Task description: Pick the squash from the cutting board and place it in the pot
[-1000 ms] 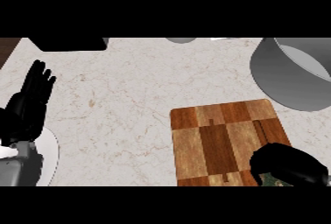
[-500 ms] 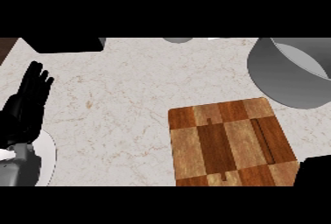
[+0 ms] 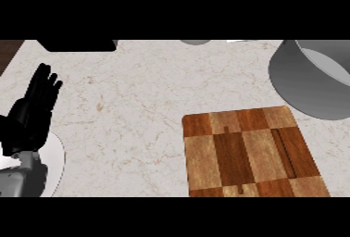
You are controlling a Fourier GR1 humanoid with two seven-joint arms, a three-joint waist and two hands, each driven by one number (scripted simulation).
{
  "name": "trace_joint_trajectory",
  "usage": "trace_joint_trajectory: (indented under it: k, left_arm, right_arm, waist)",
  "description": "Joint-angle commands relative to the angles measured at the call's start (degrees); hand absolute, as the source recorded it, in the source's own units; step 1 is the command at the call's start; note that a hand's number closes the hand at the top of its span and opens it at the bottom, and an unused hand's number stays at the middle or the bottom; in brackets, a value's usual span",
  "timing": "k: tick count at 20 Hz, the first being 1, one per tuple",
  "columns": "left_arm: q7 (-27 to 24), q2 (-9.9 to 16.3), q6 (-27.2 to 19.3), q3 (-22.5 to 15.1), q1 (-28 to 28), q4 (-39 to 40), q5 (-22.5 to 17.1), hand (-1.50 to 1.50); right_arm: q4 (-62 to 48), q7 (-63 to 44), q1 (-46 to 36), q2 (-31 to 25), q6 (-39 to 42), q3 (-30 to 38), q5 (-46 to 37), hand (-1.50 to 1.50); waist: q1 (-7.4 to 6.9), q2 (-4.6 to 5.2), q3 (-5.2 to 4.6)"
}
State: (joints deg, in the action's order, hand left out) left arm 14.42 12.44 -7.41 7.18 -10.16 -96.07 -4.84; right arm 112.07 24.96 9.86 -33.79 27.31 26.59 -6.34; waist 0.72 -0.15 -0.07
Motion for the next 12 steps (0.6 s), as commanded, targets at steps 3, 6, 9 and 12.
trace_joint_trajectory:
  k: [3,6,9,12]
  left_arm:
    - [-0.5,-0.6,0.0,-0.4,-0.2,0.3,0.9,0.00]
    - [-1.1,-0.9,0.1,-0.2,-3.5,3.8,0.7,0.00]
    - [-1.7,-2.2,0.4,-2.0,2.6,-1.0,1.7,0.00]
    - [-1.4,-2.6,-0.6,-2.1,-2.3,2.3,2.4,0.00]
  right_arm:
    - [-11.3,-9.9,-12.8,-6.0,1.9,5.2,5.9,1.50]
    - [-17.4,-12.7,-18.7,-7.7,4.2,3.2,8.6,1.50]
    - [-28.6,-5.0,-22.6,-8.7,1.8,1.9,1.9,1.50]
    - [-36.8,-5.3,-28.0,-7.7,1.5,-2.2,0.5,1.50]
  waist:
    - [-1.23,0.22,0.05]
    - [-1.19,0.28,0.05]
    - [-1.68,0.27,0.10]
    - [-1.87,0.45,0.11]
